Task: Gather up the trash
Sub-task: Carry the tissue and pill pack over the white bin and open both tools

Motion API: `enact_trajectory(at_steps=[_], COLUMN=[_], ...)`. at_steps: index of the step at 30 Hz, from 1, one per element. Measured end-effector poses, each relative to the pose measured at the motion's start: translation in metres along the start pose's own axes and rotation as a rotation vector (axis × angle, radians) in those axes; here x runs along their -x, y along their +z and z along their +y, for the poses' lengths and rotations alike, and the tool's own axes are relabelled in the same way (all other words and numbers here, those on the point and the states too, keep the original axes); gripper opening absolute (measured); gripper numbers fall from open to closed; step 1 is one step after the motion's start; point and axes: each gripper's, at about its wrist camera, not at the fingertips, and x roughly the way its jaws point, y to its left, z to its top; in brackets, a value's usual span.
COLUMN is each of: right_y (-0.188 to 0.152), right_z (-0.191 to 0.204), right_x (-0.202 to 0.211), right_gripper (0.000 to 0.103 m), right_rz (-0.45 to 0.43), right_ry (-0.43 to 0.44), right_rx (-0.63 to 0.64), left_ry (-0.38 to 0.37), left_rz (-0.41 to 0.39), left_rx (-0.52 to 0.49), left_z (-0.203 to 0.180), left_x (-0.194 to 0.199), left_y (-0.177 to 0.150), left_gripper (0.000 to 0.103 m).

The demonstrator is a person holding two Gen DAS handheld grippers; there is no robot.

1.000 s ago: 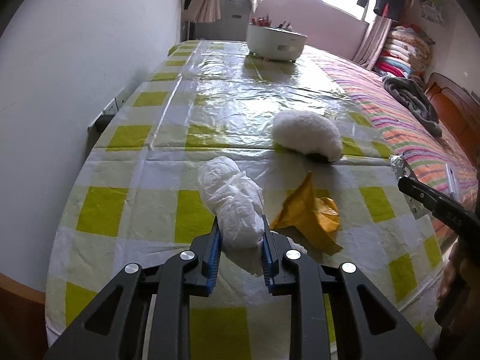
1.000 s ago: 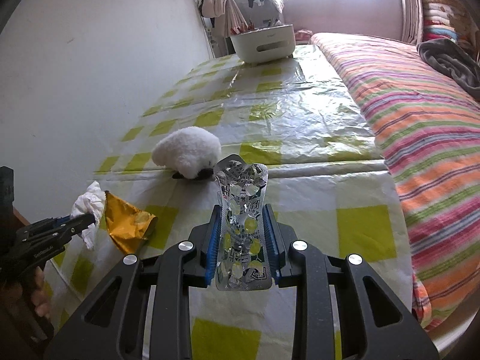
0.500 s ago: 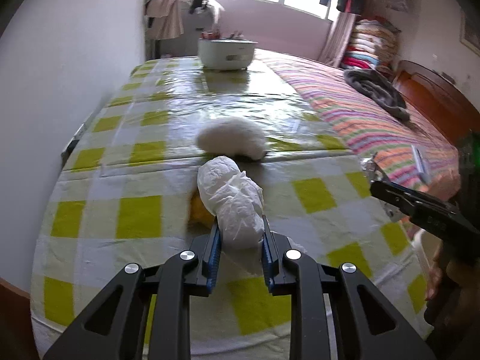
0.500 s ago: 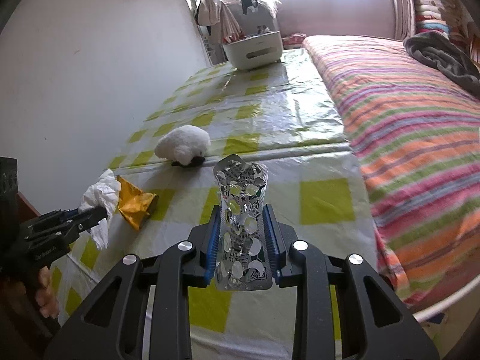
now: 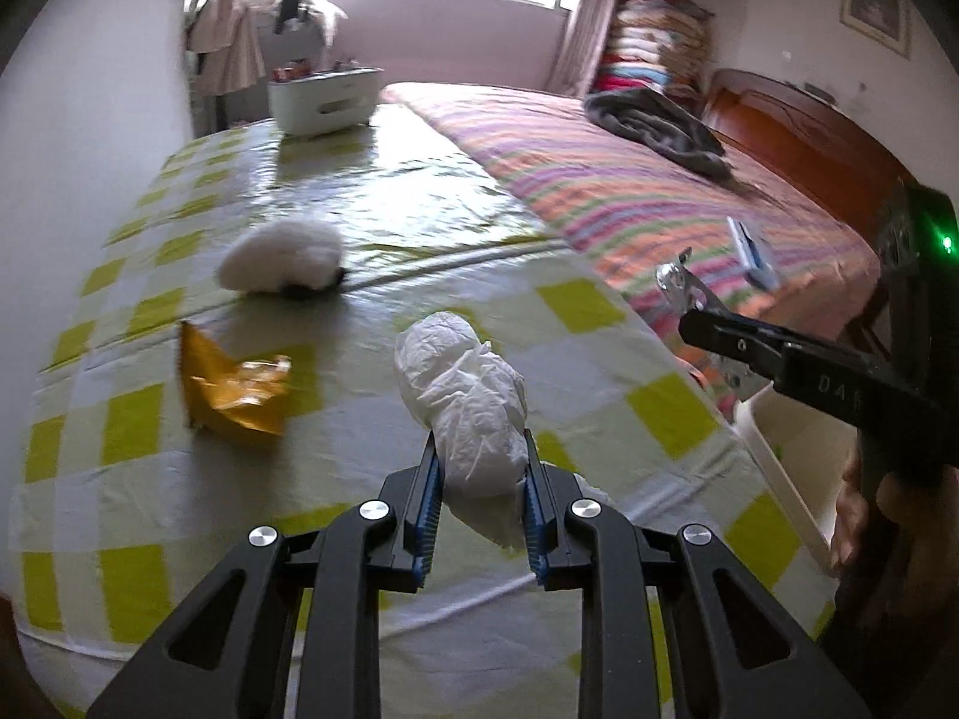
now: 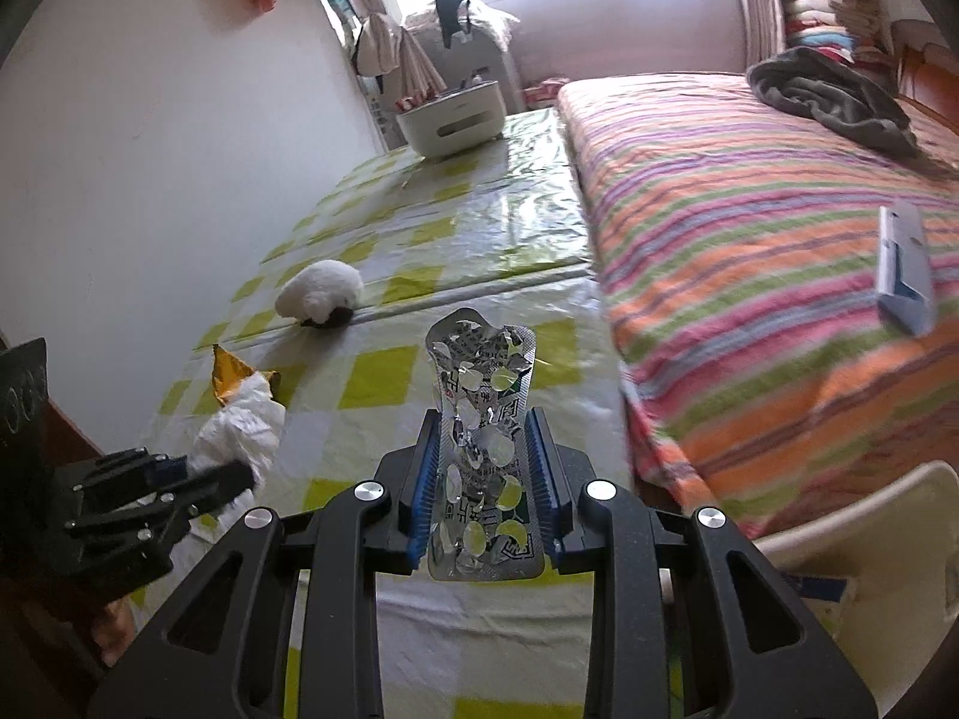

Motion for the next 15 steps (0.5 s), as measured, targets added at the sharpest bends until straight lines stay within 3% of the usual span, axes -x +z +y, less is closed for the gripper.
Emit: enact_trajectory(at_steps=[15], right_y=[-0.030], right_z=[-0.053], right_x=[0.059], right_gripper=[0.028], right_rz=[-0.075], right_ry=[-0.059], right_rx=[-0.103], left_ry=[-0.108], left_rz=[0.022], left_rx=[-0.120], left_z=[-0.079], left_x=[-0.005], left_y=[-0.015], left_gripper=[0.023])
